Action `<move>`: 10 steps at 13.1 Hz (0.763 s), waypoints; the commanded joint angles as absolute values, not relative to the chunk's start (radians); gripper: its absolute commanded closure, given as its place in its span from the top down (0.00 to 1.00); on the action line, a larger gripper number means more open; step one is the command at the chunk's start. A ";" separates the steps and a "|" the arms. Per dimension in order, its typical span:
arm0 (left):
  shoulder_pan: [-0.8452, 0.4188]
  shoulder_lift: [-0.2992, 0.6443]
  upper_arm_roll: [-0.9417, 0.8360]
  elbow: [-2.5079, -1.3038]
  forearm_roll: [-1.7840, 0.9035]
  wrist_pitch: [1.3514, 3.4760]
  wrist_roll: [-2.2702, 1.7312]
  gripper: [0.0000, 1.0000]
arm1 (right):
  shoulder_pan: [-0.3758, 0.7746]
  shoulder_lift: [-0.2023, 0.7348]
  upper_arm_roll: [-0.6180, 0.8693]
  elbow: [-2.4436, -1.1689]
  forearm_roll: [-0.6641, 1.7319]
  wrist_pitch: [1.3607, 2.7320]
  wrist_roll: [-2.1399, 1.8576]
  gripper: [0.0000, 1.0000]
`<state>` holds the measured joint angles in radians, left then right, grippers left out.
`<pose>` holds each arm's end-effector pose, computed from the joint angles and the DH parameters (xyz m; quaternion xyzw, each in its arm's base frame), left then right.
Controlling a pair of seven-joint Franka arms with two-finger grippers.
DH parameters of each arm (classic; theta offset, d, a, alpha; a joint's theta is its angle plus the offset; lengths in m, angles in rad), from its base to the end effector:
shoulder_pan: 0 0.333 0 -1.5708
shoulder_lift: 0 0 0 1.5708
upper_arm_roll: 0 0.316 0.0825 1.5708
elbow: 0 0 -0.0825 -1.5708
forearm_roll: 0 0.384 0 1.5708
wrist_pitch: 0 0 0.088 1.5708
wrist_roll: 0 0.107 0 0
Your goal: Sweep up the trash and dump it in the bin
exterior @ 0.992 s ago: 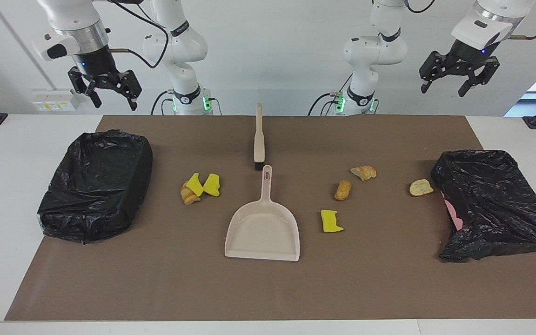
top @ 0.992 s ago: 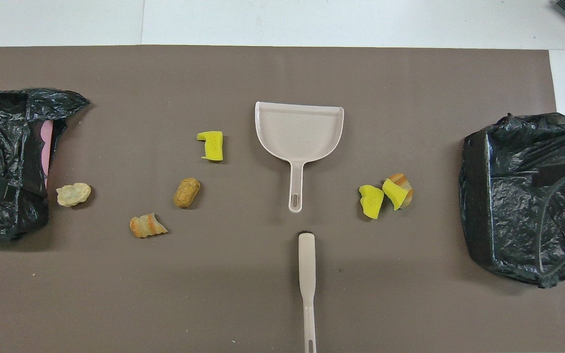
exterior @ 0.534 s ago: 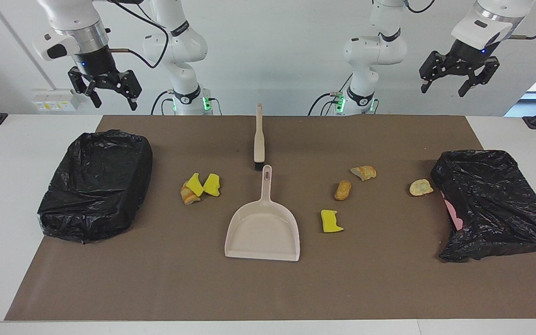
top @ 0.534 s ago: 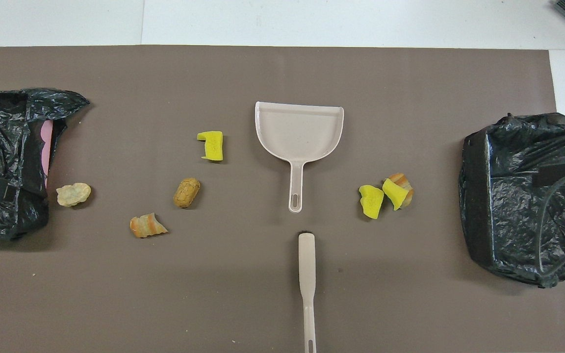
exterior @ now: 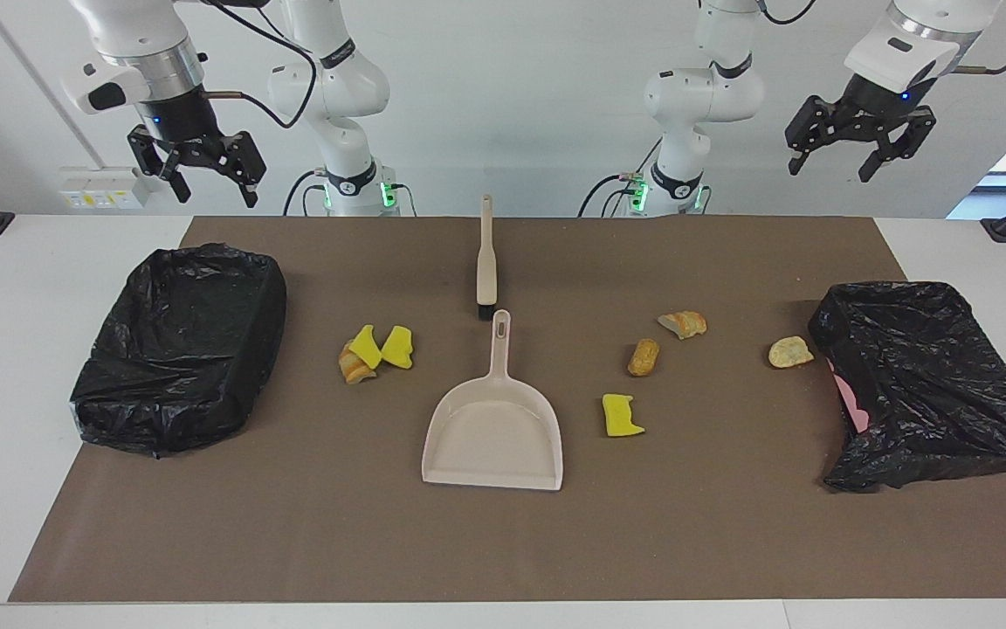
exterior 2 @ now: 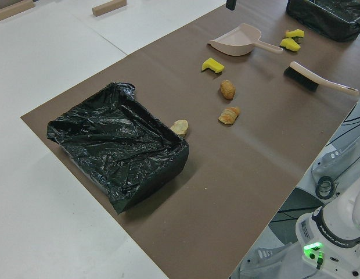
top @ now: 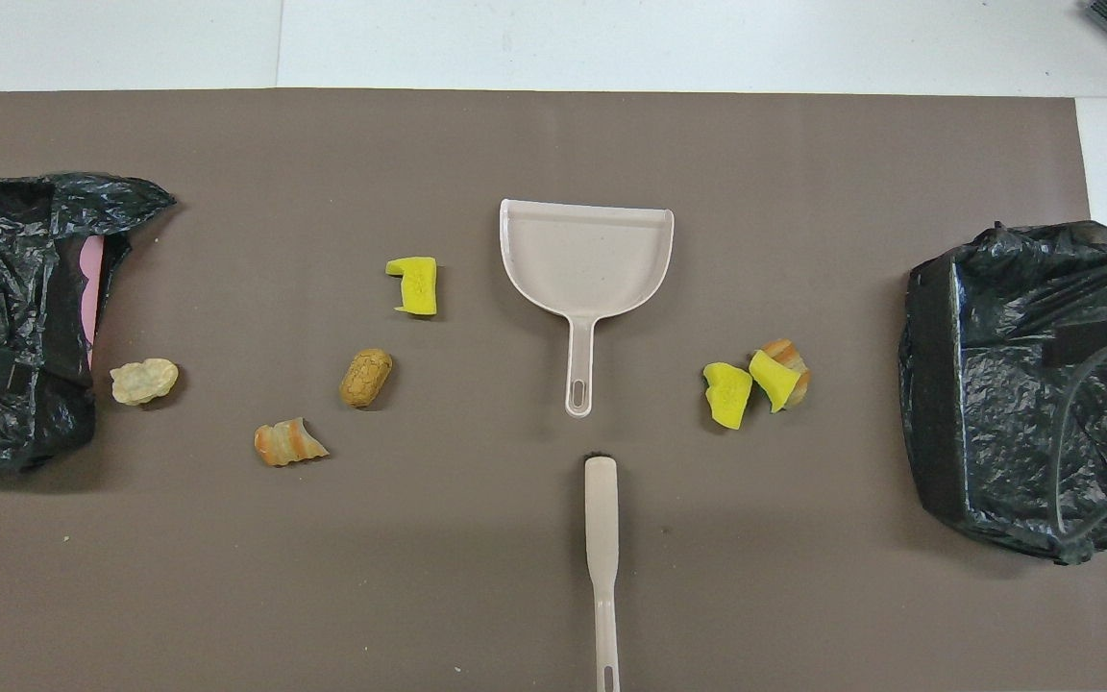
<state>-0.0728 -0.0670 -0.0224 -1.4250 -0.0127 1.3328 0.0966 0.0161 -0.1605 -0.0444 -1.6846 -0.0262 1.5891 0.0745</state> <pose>0.5019 -0.0500 0.7064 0.9952 -0.0971 -0.0126 0.0054 0.5051 -0.0191 0.6573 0.9981 -0.0514 0.0326 0.0088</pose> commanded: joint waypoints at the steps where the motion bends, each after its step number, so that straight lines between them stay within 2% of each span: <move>1: -0.081 -0.092 -0.029 -1.459 -0.002 1.373 0.092 1.00 | 0.005 -0.164 -0.041 -1.680 -0.020 1.562 0.051 1.00; 6: -0.081 -0.097 -0.057 -1.471 -0.005 1.374 0.089 1.00 | 0.005 -0.166 -0.041 -1.681 -0.020 1.562 0.051 1.00; 10: -0.081 -0.158 -0.156 -1.572 -0.008 1.390 0.029 1.00 | 0.005 -0.166 -0.041 -1.681 -0.020 1.562 0.049 1.00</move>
<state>-0.0747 -0.0884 -0.1124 -1.4715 -0.0133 1.3477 0.0735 0.0161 -0.1605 -0.0444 -1.6846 -0.0262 1.5874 0.0745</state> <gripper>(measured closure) 0.000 0.000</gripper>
